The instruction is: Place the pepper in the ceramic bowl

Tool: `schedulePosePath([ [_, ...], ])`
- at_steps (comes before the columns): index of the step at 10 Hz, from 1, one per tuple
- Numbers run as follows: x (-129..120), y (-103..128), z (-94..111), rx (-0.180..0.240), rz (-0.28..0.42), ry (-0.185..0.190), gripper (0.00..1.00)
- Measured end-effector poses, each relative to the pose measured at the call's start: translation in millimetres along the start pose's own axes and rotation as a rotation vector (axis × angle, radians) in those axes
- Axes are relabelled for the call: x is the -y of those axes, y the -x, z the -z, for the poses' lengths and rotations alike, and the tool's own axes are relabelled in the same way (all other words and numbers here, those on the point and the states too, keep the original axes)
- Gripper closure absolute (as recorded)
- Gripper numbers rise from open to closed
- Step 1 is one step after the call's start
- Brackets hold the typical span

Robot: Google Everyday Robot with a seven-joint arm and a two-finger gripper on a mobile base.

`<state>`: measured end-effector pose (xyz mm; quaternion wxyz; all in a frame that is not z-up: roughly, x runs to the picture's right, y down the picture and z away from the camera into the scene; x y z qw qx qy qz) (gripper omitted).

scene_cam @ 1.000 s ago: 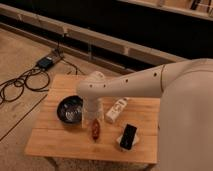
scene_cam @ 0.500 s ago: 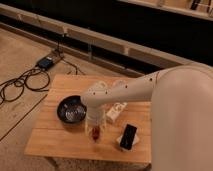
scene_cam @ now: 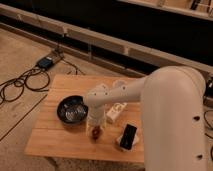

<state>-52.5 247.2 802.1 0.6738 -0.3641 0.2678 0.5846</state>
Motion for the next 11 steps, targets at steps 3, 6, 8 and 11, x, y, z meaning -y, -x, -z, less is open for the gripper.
schedulePosePath([
  [3,3.5,7.7,-7.6,-0.006,0.009,-0.003,0.50],
  [6,4.1,14.8,-4.4,0.004,0.017,0.001,0.82],
  [8,2.3,17.6,-0.9,0.006,0.025,0.002,0.98],
  [11,1.8,33.5,29.2,0.043,0.059,-0.027,1.00],
])
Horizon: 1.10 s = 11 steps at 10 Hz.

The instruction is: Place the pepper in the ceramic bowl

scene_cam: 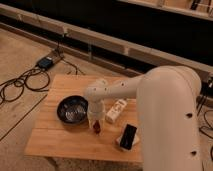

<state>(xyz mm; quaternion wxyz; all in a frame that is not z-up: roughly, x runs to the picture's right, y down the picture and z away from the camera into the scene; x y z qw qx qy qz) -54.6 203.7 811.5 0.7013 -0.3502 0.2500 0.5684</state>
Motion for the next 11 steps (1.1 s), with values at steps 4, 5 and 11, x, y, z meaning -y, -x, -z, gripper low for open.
schedulePosePath([
  [4,-19.4,34.9,43.9,0.060,0.110,-0.042,1.00],
  [5,-28.4,42.0,49.7,0.067,0.138,-0.043,1.00],
  [11,-74.4,75.7,44.0,0.039,0.286,-0.039,1.00],
])
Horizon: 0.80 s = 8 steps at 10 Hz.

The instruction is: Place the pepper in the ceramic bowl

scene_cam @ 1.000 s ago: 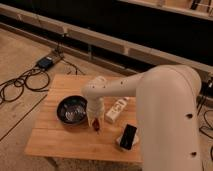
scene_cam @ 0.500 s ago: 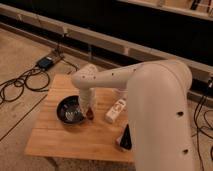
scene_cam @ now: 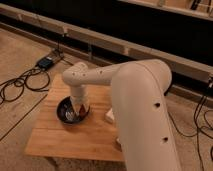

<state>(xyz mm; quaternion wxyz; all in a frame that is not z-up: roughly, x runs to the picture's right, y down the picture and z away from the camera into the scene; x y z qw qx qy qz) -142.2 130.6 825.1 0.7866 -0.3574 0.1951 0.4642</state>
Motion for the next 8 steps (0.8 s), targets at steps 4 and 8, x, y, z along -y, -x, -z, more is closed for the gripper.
schedulePosePath([
  [4,-13.8,30.5,-8.3,0.022,0.046,0.027,0.73],
  [8,-19.4,40.8,-14.4,0.040,0.063,0.054,0.33],
])
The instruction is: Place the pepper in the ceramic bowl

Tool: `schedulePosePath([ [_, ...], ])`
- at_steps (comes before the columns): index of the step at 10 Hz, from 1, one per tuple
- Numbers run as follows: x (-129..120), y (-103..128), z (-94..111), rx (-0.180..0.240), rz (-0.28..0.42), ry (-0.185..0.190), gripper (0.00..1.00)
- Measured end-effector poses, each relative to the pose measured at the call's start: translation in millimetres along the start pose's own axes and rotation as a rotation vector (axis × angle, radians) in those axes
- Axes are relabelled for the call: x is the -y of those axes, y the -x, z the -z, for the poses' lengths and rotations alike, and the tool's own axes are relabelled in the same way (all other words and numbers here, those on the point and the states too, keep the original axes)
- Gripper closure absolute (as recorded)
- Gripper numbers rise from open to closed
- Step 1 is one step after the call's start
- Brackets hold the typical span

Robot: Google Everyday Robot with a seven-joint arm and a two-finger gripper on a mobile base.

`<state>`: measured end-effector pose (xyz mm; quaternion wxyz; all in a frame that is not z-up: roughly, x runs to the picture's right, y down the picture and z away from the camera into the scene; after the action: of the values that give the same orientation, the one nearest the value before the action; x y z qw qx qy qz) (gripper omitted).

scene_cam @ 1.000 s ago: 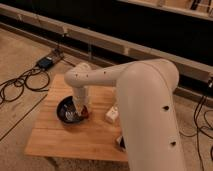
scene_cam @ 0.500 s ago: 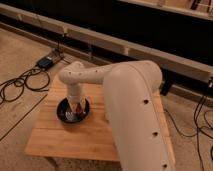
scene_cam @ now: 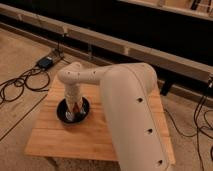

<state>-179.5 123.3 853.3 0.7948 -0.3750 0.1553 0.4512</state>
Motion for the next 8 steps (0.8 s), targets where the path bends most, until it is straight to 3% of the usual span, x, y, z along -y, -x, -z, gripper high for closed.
schedulePosePath([
  [1,0.2,0.9,-0.3,0.002,0.003,0.003,0.23],
  [2,0.6,1.7,-0.5,0.005,0.005,0.004,0.20],
  [8,1.0,3.0,-1.7,0.010,0.006,0.007,0.20],
])
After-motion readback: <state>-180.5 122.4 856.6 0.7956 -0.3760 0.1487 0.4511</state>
